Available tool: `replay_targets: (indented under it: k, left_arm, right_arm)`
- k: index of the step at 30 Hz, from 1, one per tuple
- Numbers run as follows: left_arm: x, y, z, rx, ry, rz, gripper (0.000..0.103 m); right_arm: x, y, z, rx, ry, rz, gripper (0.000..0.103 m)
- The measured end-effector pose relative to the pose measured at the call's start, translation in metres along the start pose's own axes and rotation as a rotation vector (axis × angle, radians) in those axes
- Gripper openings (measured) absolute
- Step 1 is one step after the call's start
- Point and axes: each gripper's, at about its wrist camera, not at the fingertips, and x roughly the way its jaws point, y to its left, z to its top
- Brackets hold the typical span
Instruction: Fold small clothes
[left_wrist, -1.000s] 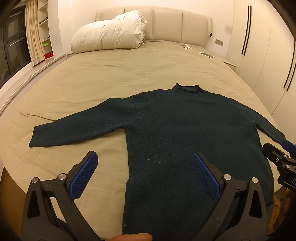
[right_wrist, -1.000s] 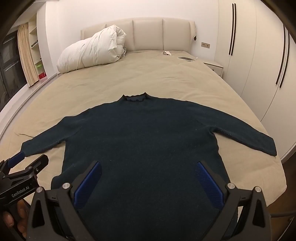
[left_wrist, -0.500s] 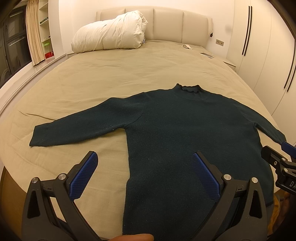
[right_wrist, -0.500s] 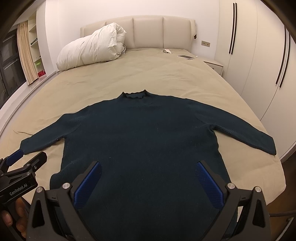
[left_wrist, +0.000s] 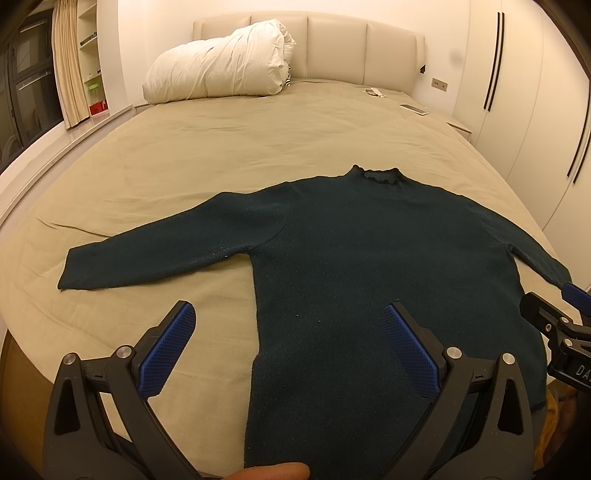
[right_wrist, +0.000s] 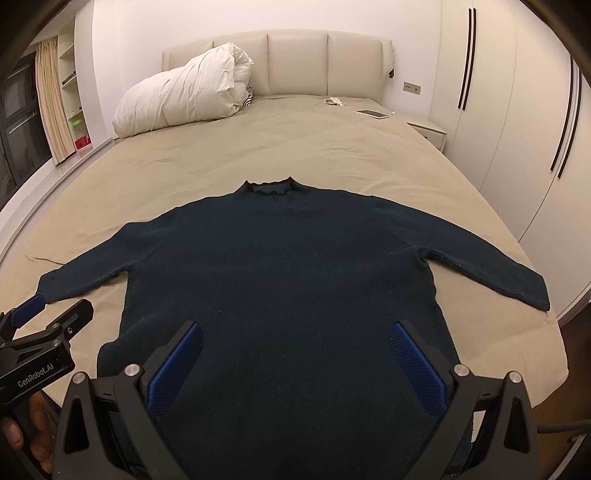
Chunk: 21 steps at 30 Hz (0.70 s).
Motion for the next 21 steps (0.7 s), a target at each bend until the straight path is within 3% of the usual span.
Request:
replay_targets:
  k: [21]
  left_arm:
    - [0.0036, 0.0036, -0.0059, -0.001, 0.003, -0.003, 0.103]
  right_arm:
    - [0.0022, 0.0011, 0.0003, -0.004, 0.004, -0.006, 0.103]
